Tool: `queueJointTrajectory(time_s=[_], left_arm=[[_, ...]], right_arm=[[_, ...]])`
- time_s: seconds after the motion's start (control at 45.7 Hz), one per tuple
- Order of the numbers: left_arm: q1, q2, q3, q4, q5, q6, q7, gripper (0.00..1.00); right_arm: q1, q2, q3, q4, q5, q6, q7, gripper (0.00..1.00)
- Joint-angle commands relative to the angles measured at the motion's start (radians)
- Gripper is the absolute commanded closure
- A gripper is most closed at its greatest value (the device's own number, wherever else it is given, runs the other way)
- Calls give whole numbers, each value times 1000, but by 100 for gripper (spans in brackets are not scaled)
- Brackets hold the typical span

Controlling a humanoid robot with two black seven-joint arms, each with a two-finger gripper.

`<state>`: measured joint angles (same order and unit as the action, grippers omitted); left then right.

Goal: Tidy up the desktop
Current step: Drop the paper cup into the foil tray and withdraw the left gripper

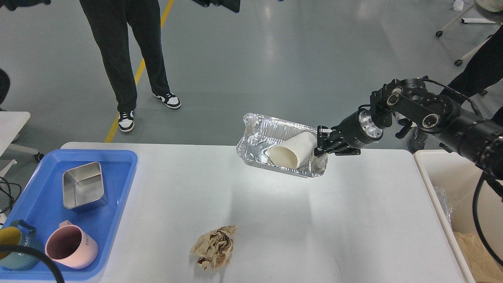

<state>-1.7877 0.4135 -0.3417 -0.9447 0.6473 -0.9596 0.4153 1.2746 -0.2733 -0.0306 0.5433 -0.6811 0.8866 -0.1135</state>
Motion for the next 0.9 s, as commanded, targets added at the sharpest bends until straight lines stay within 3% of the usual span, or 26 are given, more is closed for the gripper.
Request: queueJointTrajectory(time_s=[0.0, 0.175, 0.35, 0.438, 0.46, 0.503, 0.744, 0.81, 0.875], left_arm=[[100, 198, 0, -274, -12, 33, 37, 4], [252, 540, 9, -554, -72, 22, 51, 5], [428, 833, 7, -595, -121, 0, 19, 6], [517, 948, 7, -594, -121, 0, -61, 7], [551, 991, 9, -594, -121, 0, -113, 9], [577, 1025, 9, -594, -120, 0, -168, 12], [631, 1102, 93, -595, -77, 0, -444, 22], [631, 1101, 119, -597, -57, 0, -487, 22], [634, 1099, 150, -600, -57, 0, -494, 20]], right_arm=[[-1, -3, 0, 1, 0, 0, 0, 100], [-3, 5, 0, 1, 0, 0, 0, 100], [-3, 14, 0, 1, 0, -1, 0, 100], [-3, 16, 0, 1, 0, -1, 0, 100], [-3, 14, 0, 1, 0, -1, 2, 100], [-4, 16, 0, 1, 0, -1, 2, 100], [-8, 23, 0, 0, 0, -3, 2, 100], [-8, 23, 0, 1, 0, -3, 2, 100], [-8, 23, 1, 1, 0, -3, 2, 100]])
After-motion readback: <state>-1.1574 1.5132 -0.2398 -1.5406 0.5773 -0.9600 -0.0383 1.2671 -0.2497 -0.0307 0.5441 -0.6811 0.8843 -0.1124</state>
